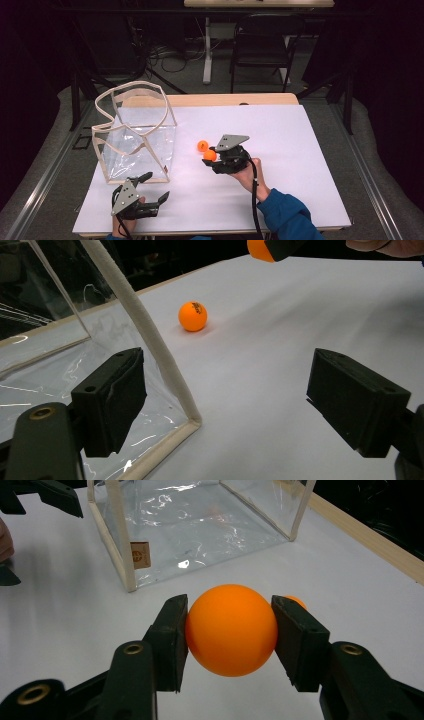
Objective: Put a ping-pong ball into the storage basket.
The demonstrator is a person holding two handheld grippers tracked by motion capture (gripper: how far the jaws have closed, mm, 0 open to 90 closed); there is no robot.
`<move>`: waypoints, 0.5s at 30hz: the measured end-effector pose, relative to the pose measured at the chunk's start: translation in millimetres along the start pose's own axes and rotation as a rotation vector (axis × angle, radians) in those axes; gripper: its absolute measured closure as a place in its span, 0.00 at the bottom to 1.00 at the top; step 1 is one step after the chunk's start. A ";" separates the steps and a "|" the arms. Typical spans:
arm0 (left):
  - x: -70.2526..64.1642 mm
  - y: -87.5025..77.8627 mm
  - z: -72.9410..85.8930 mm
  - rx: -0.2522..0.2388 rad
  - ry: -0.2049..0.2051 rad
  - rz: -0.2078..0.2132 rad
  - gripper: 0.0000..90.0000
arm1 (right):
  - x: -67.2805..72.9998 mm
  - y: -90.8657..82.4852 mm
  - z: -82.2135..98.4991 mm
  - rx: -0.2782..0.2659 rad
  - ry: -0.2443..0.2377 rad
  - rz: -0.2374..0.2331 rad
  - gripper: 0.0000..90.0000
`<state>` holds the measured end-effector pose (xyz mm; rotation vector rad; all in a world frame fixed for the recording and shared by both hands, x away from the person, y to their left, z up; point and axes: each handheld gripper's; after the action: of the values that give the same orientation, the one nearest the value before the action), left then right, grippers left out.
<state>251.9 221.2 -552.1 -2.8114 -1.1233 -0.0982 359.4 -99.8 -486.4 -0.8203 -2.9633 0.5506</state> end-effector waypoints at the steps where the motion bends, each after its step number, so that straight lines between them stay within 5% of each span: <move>1: -0.1 0.0 0.0 -0.001 -0.001 -0.001 0.17 | -0.1 0.8 -1.1 0.003 -0.005 0.000 0.57; 15: -0.2 -0.6 -0.4 -0.004 0.002 -0.002 0.17 | -1.8 9.2 -15.7 0.000 -0.030 -0.014 0.57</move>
<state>251.4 221.4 -551.7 -2.8133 -1.1267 -0.1032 367.2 -88.2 -474.7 -0.7974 -2.9939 0.5670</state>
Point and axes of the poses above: each handheld gripper's, and its own axes: y roughly forward along the jaws, z roughly out of its underside, x roughly to its left, and after that the axes turned 13 degrees about -x, right-handed
